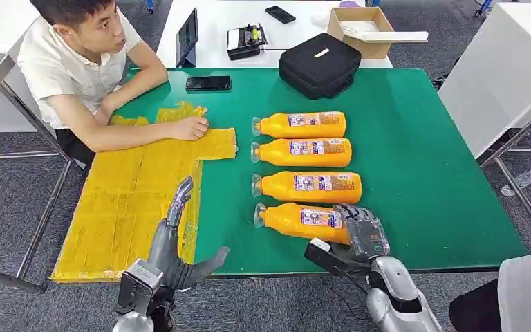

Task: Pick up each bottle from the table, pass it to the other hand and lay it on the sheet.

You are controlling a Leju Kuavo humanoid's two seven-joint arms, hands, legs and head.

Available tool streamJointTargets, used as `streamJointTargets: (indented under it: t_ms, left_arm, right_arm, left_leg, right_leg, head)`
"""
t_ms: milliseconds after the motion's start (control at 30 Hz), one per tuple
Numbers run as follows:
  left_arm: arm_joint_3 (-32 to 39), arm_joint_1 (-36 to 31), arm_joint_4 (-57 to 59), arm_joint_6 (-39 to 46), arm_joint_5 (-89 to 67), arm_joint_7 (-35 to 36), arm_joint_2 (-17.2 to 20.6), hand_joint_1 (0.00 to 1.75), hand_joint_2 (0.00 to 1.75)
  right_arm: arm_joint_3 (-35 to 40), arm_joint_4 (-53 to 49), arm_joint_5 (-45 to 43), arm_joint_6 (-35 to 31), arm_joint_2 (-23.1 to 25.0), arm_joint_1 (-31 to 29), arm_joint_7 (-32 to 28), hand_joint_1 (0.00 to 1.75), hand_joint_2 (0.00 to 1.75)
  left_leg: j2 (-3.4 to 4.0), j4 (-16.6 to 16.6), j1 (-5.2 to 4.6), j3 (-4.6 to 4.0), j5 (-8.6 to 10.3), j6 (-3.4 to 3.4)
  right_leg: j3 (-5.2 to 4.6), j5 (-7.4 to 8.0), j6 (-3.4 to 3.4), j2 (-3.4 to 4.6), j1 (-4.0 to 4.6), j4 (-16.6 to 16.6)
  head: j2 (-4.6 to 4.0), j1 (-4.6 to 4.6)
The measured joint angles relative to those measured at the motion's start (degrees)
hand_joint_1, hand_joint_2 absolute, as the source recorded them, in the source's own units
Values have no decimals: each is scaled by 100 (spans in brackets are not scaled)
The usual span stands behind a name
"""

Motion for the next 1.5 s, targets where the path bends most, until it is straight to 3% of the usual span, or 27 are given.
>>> streamJointTargets:
  t_ms: [200, 533, 833, 1200, 1500]
  left_arm:
    - [-7, -19, 2, -35, 11, -22, 0, 0, 175]
    - [-15, -28, 28, -54, 35, -53, 2, 0, 175]
    - [-11, -49, 79, -92, 488, -37, 2, 0, 175]
    - [100, -81, 393, -286, 2537, 1079, 0, 0, 175]
    - [238, -74, 603, -50, 2776, 979, -13, 0, 175]
  right_arm:
    - [-13, 26, -835, 393, -291, -47, -33, 175, 175]
    - [-11, 37, -1182, 504, -493, -33, -78, 175, 175]
    - [-44, -503, -2592, 596, -765, 445, -385, 175, 175]
    - [-50, -1445, -2985, 295, -560, 1011, -655, 175, 175]
    - [-315, -1720, -3024, 271, -190, 1036, -852, 175, 175]
  left_leg:
    - [-1, 0, 0, 50, -15, 10]
    - [-1, 0, -1, 92, -26, 17]
    - [2, 0, -1, 97, -40, 17]
    - [5, 0, -1, 45, -35, 19]
    - [4, 0, -1, 31, -36, 19]
  right_leg:
    - [47, -18, 13, 0, 1, -13]
    - [92, -19, 13, 1, 0, -28]
    - [103, -20, 15, 2, 1, -28]
    - [112, -19, 13, 3, 0, -22]
    - [100, -19, 13, 2, 0, -22]
  head:
    - [0, 7]
    - [0, 9]
    - [0, 7]
    - [0, 9]
    - [0, 9]
